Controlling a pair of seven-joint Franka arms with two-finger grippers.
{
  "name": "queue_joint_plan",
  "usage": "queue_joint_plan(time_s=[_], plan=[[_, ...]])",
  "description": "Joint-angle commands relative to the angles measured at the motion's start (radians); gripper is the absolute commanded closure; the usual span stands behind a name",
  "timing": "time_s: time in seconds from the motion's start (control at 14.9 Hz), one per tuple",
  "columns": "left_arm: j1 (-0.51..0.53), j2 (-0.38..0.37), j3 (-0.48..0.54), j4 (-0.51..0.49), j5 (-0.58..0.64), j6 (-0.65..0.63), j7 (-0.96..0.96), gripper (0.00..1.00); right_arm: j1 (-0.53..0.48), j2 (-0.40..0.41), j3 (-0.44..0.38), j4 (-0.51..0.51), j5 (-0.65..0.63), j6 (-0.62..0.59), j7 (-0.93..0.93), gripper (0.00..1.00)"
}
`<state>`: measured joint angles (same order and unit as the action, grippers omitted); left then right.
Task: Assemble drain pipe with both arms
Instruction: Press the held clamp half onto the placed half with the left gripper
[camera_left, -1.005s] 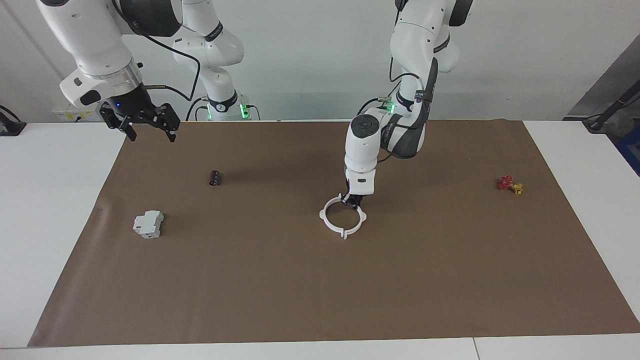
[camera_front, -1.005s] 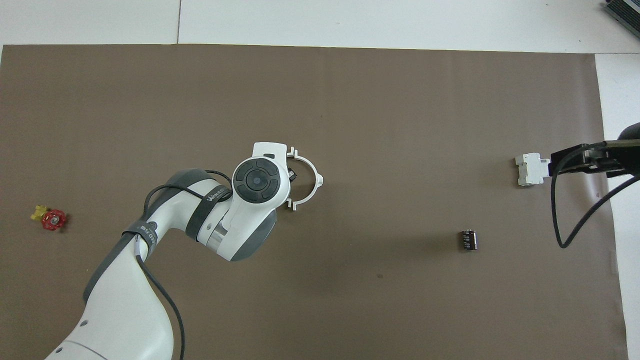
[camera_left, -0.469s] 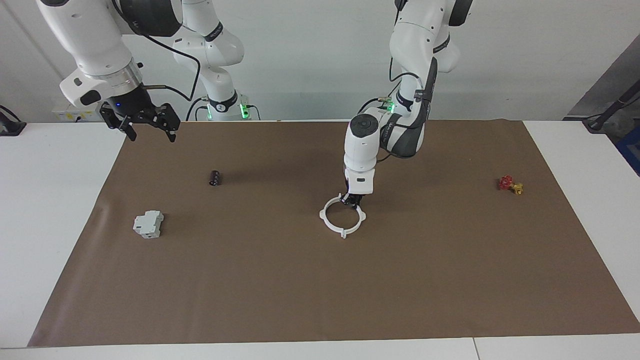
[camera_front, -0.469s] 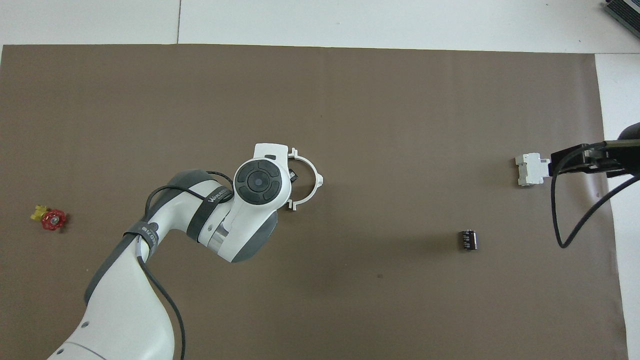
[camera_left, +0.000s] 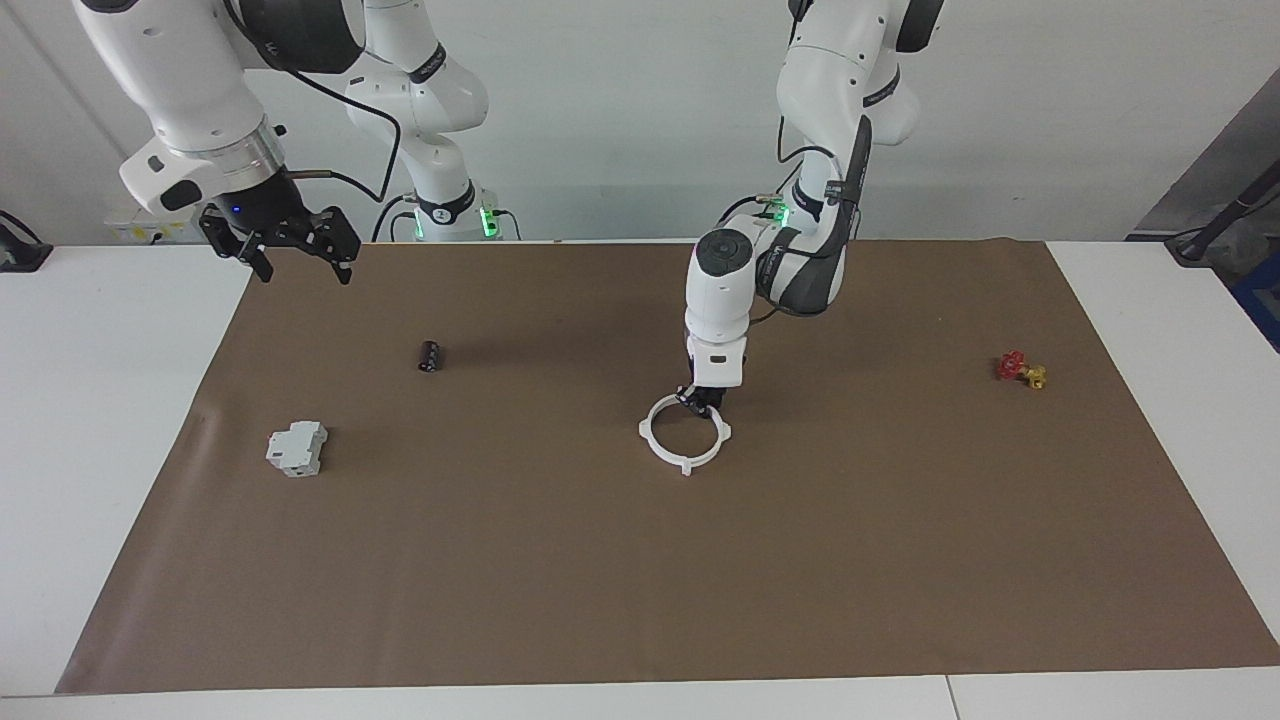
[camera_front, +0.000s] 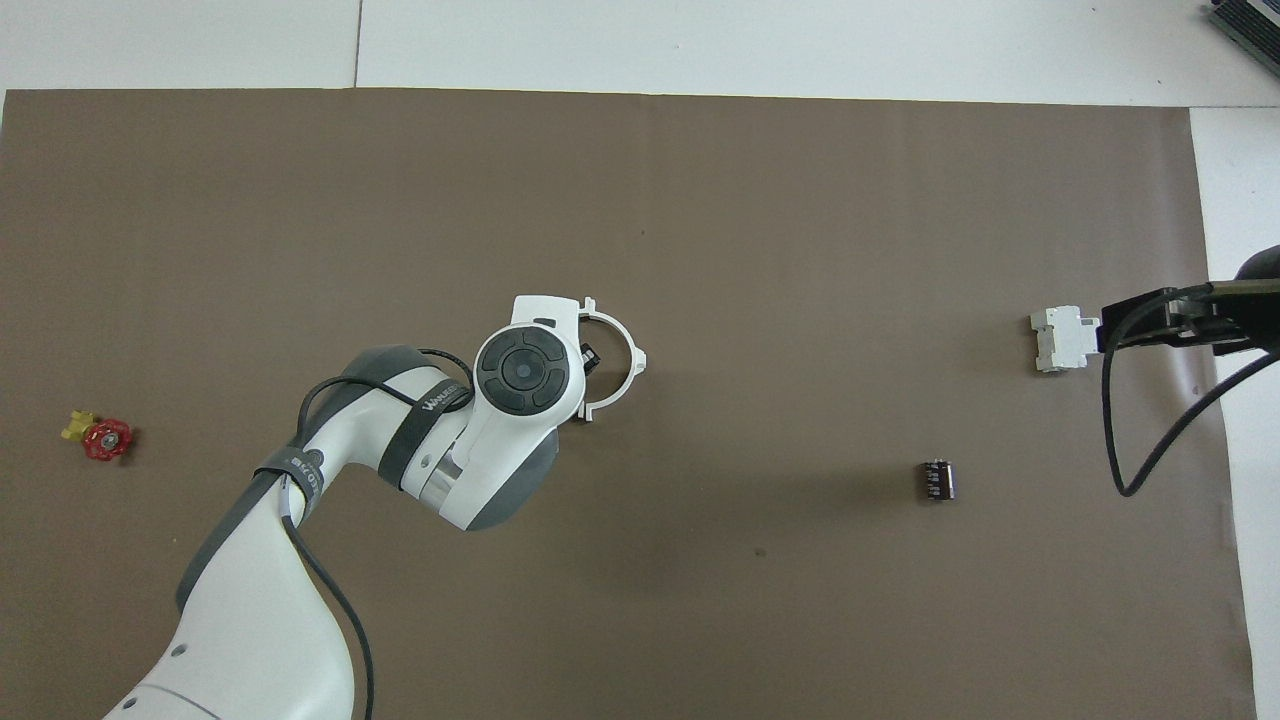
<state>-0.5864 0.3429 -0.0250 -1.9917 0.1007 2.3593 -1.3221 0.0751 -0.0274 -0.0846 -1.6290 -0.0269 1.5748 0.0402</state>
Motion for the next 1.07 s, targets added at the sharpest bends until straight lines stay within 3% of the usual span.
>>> queue_joint_plan(time_s=[0.0, 0.4, 0.8, 1.0], plan=[[-0.021, -0.005, 0.014, -0.018, 0.019, -0.002, -0.022, 0.04, -0.006, -0.011, 0.002, -0.012, 0.004, 0.016, -0.011, 0.0], [-0.02, -0.005, 0.014, -0.007, 0.019, -0.018, -0.022, 0.03, -0.006, -0.009, 0.002, -0.012, 0.004, 0.016, -0.011, 0.0], [-0.012, -0.013, 0.016, 0.074, 0.019, -0.147, -0.016, 0.03, -0.006, -0.011, 0.002, -0.012, 0.004, 0.016, -0.011, 0.0], [0.005, -0.062, 0.019, 0.091, 0.019, -0.193, -0.003, 0.03, -0.006, -0.009, 0.002, -0.012, 0.004, 0.016, -0.011, 0.0]])
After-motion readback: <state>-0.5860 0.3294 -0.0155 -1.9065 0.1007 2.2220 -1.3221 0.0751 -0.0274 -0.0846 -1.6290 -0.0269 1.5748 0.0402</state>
